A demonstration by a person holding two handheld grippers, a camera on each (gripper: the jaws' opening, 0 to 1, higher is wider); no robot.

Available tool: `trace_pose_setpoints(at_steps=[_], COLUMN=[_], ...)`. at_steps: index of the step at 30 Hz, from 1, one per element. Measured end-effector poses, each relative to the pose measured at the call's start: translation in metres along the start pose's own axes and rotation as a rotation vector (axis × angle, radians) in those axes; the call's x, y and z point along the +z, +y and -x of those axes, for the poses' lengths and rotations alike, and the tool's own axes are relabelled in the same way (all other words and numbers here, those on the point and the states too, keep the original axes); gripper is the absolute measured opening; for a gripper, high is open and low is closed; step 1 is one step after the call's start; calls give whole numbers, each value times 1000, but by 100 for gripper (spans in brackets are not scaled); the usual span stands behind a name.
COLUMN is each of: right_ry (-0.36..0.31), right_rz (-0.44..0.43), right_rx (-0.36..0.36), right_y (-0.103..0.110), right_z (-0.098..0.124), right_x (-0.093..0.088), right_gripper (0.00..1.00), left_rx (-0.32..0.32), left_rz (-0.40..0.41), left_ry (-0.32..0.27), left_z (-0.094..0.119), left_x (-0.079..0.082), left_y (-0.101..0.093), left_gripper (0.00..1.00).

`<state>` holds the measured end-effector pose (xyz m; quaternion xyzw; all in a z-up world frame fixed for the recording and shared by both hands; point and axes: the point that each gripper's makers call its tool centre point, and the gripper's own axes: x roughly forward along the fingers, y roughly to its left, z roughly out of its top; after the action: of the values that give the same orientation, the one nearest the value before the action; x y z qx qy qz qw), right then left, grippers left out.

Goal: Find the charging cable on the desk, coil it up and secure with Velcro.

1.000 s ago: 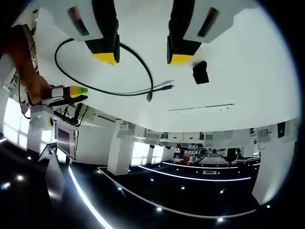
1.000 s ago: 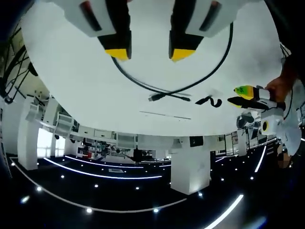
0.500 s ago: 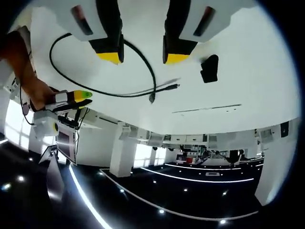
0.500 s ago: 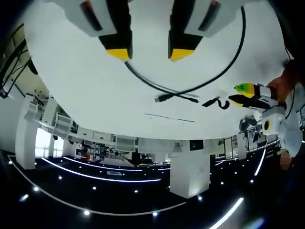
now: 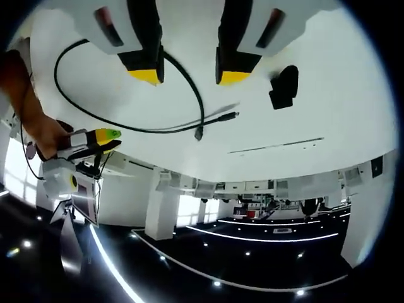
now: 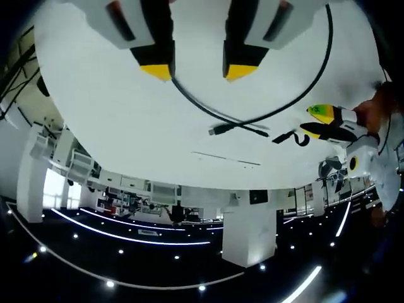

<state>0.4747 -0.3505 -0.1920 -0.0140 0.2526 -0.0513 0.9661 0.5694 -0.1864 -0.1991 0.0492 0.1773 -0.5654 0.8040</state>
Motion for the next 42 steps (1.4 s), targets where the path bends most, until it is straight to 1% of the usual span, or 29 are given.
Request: trace_pose_setpoints(at_steps=[4,6,8,11,13,16,23,26,33,37,42], right_ry=[1,5,10,19,26,46,55,69,87,88,96], right_rz=[7,10,9,12,13,38,48,51,44,43,35], right_rx=[1,1,5,9,13,13,22,30,42,54,73], right_y=[4,6,-2,-2,-8,-12,-16,-15,-14,-12,-14], right_z=[-2,-4,-9,-14,-19,-27,-36,-42,-54,-58,-69], right_x=[2,1,3,0,1,-2,-3,-7,-10,-9,-7], right_gripper=[31,30,30,29,29,24,25,25,25,25,25], left_rx=[3,1,0,-4,-7,-8,0,7,21,29,36], left_rz=[15,16,16,24,30,27,29,28,15,18,10], left_ry=[18,23,23,30,31,34,48,61,74,75,76], left_z=[-3,-5,-8,-12,-15,-20,-32,-38,-43,-45,-49], left_x=[-5,-5,-4,-5,-5,-5,-5,-8,-12,-12,-11], left_y=[1,0,0,-1,-3,-4,-5,-6,-5,-2,-1], left_gripper=[32,32,32,31,31,30,29,29,29,29,28])
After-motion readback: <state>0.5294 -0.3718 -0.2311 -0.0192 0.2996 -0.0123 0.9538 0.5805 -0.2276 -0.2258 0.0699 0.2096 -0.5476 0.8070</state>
